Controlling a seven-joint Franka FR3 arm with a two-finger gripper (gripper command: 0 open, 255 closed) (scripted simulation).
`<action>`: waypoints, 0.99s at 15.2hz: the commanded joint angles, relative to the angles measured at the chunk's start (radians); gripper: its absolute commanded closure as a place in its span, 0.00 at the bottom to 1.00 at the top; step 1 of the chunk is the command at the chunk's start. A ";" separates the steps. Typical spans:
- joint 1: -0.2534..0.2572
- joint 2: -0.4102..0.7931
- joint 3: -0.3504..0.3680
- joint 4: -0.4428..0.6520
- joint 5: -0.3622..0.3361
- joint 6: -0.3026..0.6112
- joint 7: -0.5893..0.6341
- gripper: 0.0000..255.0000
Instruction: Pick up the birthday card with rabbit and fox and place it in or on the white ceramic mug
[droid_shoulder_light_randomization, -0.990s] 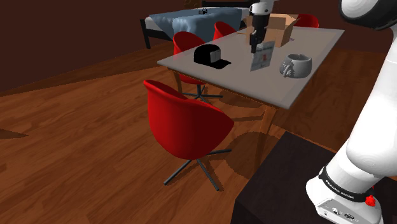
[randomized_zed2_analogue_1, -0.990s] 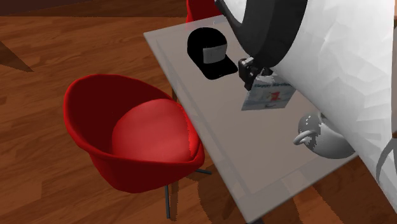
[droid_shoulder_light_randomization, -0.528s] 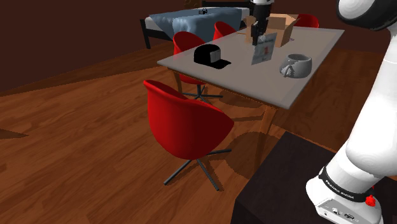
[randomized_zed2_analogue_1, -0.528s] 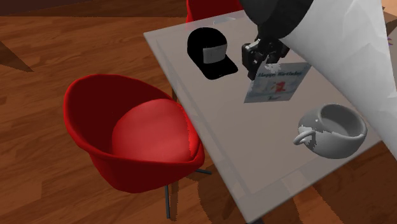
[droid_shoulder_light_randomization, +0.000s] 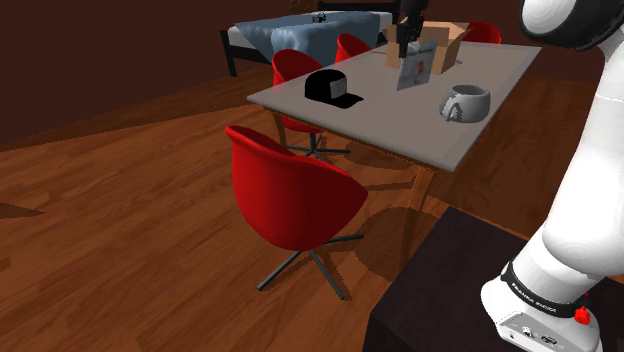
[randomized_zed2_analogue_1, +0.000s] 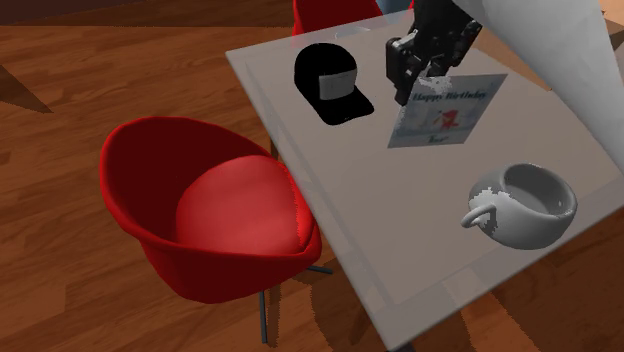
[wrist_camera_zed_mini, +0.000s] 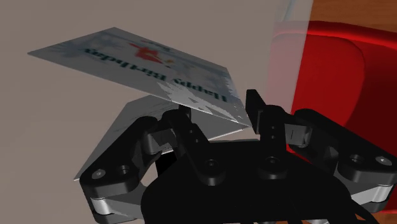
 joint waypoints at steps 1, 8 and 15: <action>-0.005 0.012 -0.001 0.045 0.005 -0.033 -0.002 1.00; -0.036 0.080 -0.005 0.240 0.034 -0.165 -0.012 1.00; -0.084 0.005 -0.038 0.196 0.014 -0.193 -0.103 1.00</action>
